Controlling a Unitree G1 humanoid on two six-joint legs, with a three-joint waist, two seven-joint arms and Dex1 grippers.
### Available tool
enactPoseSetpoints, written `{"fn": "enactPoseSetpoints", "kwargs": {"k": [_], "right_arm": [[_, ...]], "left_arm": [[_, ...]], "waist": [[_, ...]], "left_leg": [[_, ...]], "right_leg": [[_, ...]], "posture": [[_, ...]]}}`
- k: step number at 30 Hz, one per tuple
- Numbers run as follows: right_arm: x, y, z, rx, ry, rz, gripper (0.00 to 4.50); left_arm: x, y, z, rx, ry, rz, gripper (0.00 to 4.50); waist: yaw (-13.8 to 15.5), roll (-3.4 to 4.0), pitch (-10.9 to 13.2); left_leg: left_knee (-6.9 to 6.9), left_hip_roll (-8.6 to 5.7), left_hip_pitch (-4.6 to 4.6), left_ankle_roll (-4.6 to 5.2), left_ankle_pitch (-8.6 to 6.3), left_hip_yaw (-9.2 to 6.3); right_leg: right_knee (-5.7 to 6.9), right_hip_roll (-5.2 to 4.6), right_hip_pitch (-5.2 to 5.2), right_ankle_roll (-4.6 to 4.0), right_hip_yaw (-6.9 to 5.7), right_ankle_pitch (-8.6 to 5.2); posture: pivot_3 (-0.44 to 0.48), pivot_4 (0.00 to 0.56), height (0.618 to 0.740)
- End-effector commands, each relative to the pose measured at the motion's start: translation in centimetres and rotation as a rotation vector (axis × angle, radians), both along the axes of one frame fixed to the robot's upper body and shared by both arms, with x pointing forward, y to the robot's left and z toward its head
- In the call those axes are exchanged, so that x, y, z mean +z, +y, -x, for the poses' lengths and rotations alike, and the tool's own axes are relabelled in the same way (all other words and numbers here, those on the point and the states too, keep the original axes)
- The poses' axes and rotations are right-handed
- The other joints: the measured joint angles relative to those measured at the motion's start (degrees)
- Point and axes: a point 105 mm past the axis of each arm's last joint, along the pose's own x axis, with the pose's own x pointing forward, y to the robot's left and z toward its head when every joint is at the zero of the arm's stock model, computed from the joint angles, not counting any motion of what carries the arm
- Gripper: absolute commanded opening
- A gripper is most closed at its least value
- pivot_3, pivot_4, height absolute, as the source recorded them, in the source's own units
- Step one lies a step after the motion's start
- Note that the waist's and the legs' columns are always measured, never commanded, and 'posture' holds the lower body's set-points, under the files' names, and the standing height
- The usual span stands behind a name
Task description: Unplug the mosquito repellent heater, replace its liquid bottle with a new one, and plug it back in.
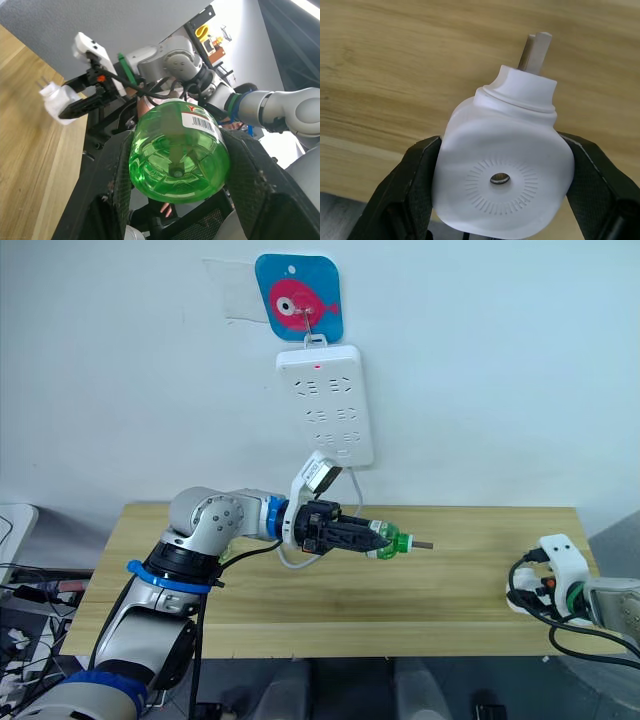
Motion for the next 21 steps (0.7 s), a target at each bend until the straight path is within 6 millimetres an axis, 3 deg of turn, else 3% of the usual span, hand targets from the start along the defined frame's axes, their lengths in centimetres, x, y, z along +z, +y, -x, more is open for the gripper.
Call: {"fn": "enactPoseSetpoints", "kwargs": {"k": [1, 7, 20, 21], "right_arm": [[-0.4, -0.1, -0.8, 0.036, -0.006, 0.003, 3.17], [-1.6, -1.6, -1.8, 0.043, 0.008, 0.045, 3.17], [-1.6, -2.4, -3.3, 0.051, 0.027, 0.009, 3.17], [-1.6, -2.4, -3.3, 0.054, 0.029, 0.011, 3.52]], "left_arm": [[0.6, 0.0, 0.8, -0.031, -0.043, 0.016, 2.27], [0.7, 0.3, 1.1, -0.040, -0.048, 0.003, 2.27], [0.6, 0.7, 1.7, -0.049, -0.054, -0.013, 2.27], [0.6, 0.7, 1.7, -0.050, -0.055, -0.013, 2.27]], "waist": [[0.0, 0.00, 0.0], [0.1, -0.03, 0.6], [0.2, -0.33, 0.9], [0.2, -0.33, 0.9]], "left_leg": [[0.00, 0.01, 0.00, 0.00, 0.00, -0.01], [0.01, 0.00, 0.00, 0.02, -0.01, 0.00], [0.01, 0.01, 0.00, 0.02, -0.01, -0.03], [0.01, 0.01, 0.01, 0.02, -0.01, -0.03]], "right_leg": [[0.00, 0.00, 0.00, 0.00, 0.00, 0.00], [0.00, 0.00, 0.00, 0.00, 0.00, 0.00], [0.01, -0.01, 0.02, -0.01, -0.03, 0.01], [0.01, -0.01, 0.02, -0.01, -0.03, 0.01]], "posture": [[0.062, 0.307, 0.740], [0.083, 0.317, 0.740], [0.095, 0.317, 0.740], [0.095, 0.317, 0.740]]}}
